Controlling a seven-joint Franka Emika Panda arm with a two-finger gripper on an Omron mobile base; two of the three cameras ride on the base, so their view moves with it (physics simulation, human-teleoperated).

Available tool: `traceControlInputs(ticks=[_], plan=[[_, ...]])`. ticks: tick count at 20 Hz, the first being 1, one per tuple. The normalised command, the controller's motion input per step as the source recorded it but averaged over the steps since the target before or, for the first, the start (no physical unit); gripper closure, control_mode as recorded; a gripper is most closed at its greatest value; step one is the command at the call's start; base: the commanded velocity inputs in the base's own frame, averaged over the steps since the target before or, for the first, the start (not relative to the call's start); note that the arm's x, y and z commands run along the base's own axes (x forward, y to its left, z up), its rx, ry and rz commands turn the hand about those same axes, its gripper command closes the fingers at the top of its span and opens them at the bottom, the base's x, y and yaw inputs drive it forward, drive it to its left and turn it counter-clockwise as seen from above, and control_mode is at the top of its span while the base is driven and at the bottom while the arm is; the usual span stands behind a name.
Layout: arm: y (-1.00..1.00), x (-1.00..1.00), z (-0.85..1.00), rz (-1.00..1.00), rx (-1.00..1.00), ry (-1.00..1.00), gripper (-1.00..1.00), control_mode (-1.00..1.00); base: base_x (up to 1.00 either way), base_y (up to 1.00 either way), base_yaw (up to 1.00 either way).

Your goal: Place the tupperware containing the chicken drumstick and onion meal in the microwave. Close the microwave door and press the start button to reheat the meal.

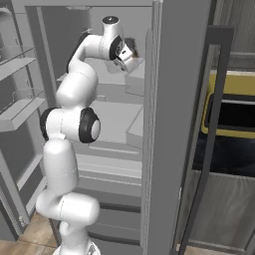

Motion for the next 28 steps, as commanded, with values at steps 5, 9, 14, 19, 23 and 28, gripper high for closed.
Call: traceControlInputs(ticks=[5,9,14,19,23,28], plan=[[0.0,-0.15,-0.09,-0.04,0.0,0.0,1.0,-1.0,0.0,0.0,0.0],[0.0,-0.66,-0.08,-0.03,0.0,-0.01,1.0,-1.0,0.0,0.0,0.0],[0.0,-0.98,-0.01,0.0,0.0,-0.06,1.0,-1.0,0.0,0.0,0.0],[-0.05,-1.0,-0.14,0.0,0.01,-0.16,1.0,-1.0,0.0,0.0,0.0],[-0.04,-1.0,-0.21,-0.02,0.03,-0.09,1.0,-1.0,0.0,0.0,0.0],[-0.04,-1.0,-0.05,-0.03,0.02,0.0,1.0,-1.0,0.0,0.0,0.0]])
